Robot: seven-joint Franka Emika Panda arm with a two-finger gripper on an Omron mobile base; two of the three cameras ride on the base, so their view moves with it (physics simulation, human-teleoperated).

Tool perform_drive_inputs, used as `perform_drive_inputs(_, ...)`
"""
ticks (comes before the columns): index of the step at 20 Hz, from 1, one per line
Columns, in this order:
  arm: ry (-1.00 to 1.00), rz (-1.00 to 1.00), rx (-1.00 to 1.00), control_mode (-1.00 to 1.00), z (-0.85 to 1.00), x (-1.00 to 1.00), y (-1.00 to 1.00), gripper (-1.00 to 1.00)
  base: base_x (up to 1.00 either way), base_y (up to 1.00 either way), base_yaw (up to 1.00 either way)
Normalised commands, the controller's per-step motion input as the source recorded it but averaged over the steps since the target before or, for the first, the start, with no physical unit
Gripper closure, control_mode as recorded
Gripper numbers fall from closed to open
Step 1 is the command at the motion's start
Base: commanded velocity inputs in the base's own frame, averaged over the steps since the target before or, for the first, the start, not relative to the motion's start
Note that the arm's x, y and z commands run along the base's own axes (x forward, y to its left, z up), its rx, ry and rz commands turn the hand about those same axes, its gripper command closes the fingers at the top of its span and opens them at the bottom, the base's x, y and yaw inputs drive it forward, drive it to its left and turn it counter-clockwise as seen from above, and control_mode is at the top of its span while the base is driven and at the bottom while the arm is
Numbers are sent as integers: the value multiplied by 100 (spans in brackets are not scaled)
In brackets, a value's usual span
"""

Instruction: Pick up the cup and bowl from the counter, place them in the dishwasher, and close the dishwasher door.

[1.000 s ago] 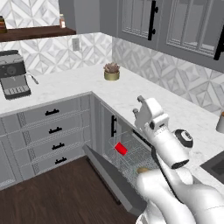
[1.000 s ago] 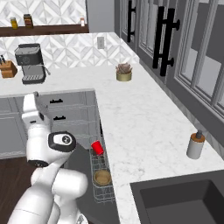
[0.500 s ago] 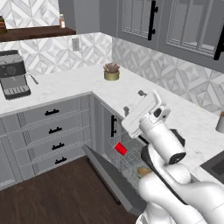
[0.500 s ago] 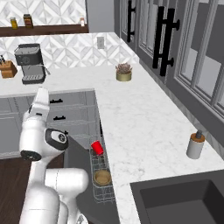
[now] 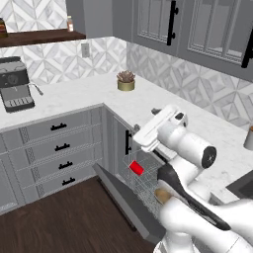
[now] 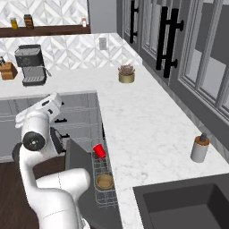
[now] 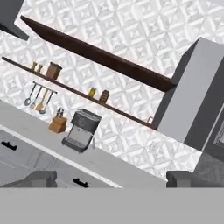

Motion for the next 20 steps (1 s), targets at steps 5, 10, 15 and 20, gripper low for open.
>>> perform_drive_inputs(5,89,13,2,-100,-2,-46,0,-100,0,0,0)
perform_drive_inputs(10,51,1,-41,-100,-72,-42,25,-100,0,0,0)
perform_drive_inputs(15,38,-1,-38,-100,-93,-21,40,-100,0,0,0)
perform_drive_inputs(20,27,-8,-46,-100,-94,0,38,-100,0,0,0)
